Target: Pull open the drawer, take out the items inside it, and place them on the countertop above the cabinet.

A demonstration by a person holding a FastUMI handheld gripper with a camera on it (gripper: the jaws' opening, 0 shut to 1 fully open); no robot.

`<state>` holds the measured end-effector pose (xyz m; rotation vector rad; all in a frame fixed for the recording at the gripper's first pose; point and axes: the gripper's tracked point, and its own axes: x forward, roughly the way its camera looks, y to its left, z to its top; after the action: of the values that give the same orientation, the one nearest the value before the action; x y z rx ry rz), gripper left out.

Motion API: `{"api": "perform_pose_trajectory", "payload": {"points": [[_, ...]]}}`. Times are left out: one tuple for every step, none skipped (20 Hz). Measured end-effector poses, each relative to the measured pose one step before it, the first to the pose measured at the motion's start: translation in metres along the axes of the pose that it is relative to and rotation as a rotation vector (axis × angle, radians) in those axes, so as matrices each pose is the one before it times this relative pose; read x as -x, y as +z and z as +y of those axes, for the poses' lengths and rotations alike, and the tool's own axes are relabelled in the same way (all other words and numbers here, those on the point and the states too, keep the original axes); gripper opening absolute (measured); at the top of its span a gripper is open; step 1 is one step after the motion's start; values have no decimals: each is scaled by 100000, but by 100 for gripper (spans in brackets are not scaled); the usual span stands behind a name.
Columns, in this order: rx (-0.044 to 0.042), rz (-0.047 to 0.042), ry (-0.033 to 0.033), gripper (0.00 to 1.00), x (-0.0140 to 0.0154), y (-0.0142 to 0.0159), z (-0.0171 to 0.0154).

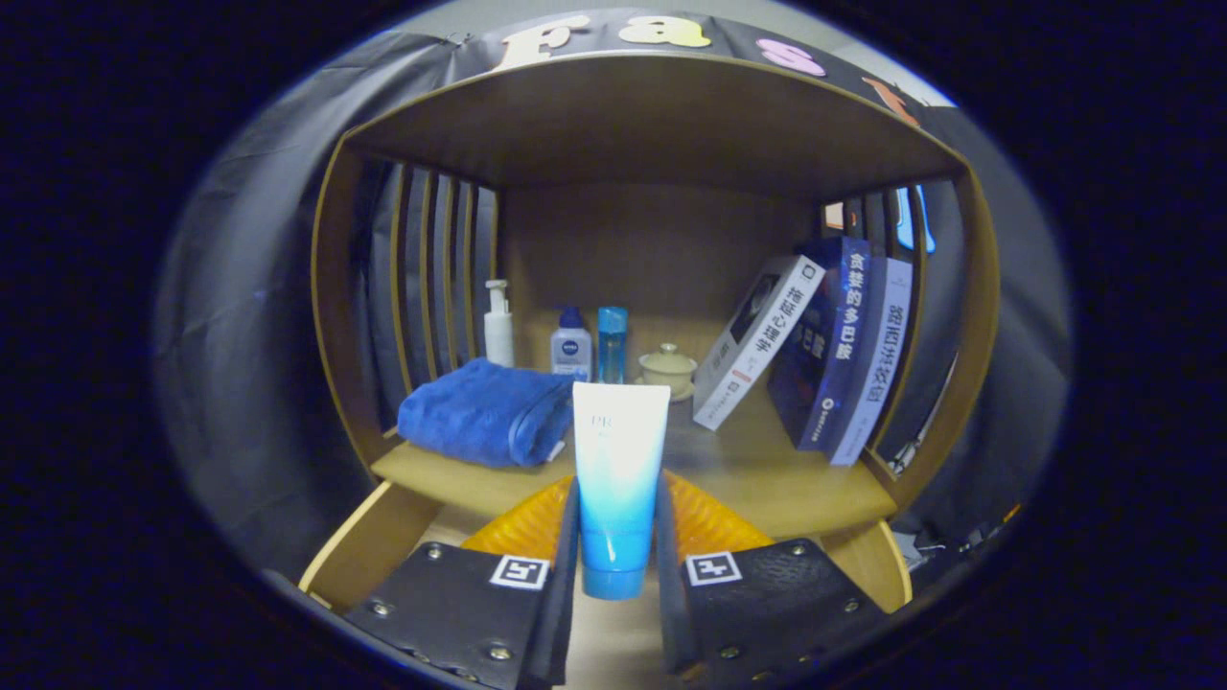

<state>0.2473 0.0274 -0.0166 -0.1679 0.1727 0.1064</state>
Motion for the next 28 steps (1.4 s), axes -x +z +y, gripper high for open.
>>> {"api": "perform_pose_trajectory", "payload": {"points": [[-770, 536, -419, 38, -1104, -403, -251], [-1903, 935, -26, 38, -1110, -534, 227], [-2463, 1689, 64, 38, -986, -762, 8], [-2376, 1341, -57, 38, -790, -616, 288], [-1604, 697, -750, 38, -761, -419, -81], [-222, 877, -1491, 38, -606, -255, -337], [-306, 350, -201, 38, -489, -217, 38], [-380, -438, -15, 38, -644, -25, 254], [-959, -9, -834, 38, -532, 11, -104], [-1112, 857, -506, 37, -587, -291, -85], [-1218, 1307, -519, 38, -563, -417, -35], [-484, 797, -755, 38, -639, -275, -73], [-341, 1167, -809, 37, -572, -238, -40], [189, 1185, -573, 37, -558, -424, -4], [670, 304, -399, 38, -422, -32, 27], [1022, -1739, -409, 38, -437, 423, 115], [1515, 190, -472, 37, -385, 38, -96], [980, -437, -574, 37, -345, -18, 21], [252, -128, -565, 38, -334, 149, 72], [-133, 529, -397, 38, -332, 29, -46], [-93, 244, -409, 37, -247, 44, 5], [-109, -248, -436, 38, -395, 41, -136], [-108, -241, -491, 38, -117, 185, -42], [-385, 109, -922, 38, -81, -47, -93], [-407, 55, -702, 38, 57, 101, -108], [-260, 435, -2242, 39, -257, -158, -1038], [-128, 249, -539, 41, 97, 42, -142], [154, 124, -245, 42, 84, -6, -4]]}}
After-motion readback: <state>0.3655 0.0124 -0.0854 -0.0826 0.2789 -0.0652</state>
